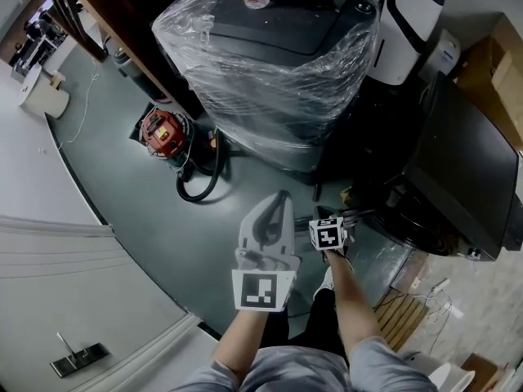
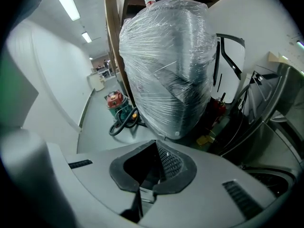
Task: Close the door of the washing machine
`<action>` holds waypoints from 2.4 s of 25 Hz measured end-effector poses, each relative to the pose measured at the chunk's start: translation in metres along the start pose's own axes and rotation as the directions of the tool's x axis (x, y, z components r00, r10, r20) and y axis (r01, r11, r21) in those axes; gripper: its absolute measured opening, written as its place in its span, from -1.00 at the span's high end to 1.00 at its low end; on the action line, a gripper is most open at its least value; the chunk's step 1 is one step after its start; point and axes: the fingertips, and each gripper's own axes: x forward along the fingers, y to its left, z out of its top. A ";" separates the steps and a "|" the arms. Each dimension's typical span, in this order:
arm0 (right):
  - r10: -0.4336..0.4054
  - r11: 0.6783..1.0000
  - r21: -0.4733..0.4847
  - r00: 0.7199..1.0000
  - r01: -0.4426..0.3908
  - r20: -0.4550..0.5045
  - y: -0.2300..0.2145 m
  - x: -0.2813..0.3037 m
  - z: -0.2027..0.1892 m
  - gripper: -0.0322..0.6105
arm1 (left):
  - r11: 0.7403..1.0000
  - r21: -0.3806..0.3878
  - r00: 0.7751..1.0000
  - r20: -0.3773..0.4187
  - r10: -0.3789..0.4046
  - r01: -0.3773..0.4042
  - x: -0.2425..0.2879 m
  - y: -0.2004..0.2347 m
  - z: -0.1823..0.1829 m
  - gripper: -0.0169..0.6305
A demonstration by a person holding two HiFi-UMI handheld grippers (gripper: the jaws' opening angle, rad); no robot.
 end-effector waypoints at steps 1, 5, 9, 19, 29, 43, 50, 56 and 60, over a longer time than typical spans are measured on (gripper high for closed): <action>-0.002 1.000 -0.010 1.000 0.002 -0.005 0.002 -0.004 -0.004 0.90 | 1.000 -0.002 1.000 -0.002 -0.005 0.005 0.000 -0.003 -0.001 0.93; -0.006 0.998 -0.056 1.000 0.004 -0.025 0.010 -0.016 -0.022 0.90 | 0.999 -0.014 1.000 -0.004 -0.030 0.030 0.003 -0.019 0.000 0.93; -0.022 0.994 -0.105 0.999 0.018 -0.040 0.012 -0.030 -0.040 0.90 | 0.998 -0.015 0.998 0.003 -0.063 0.063 0.009 -0.036 0.004 0.93; -0.060 0.994 -0.096 0.994 0.051 -0.089 -0.004 -0.064 -0.085 0.90 | 0.989 -0.010 0.989 0.007 -0.149 0.149 0.023 -0.082 0.007 0.93; -0.100 0.995 -0.038 0.987 0.096 -0.129 -0.033 -0.097 -0.125 0.90 | 0.966 -0.022 0.967 0.010 -0.256 0.256 0.036 -0.148 0.005 0.93; -0.189 0.976 0.070 0.963 0.206 -0.190 -0.096 -0.136 -0.176 0.90 | 0.924 -0.018 0.924 -0.007 -0.383 0.383 0.048 -0.238 -0.003 0.93; -0.243 0.958 0.107 0.949 0.268 -0.204 -0.134 -0.161 -0.184 0.90 | 0.907 -0.016 0.907 -0.013 -0.421 0.421 0.054 -0.271 -0.005 0.93; -0.285 0.933 0.166 0.938 0.319 -0.198 -0.166 -0.171 -0.200 0.90 | 0.899 -0.023 0.899 -0.022 -0.438 0.437 0.059 -0.293 -0.012 0.93; -0.332 0.909 0.203 0.927 0.364 -0.175 -0.194 -0.180 -0.207 0.90 | 0.896 -0.024 0.895 -0.030 -0.444 0.444 0.065 -0.304 -0.016 0.94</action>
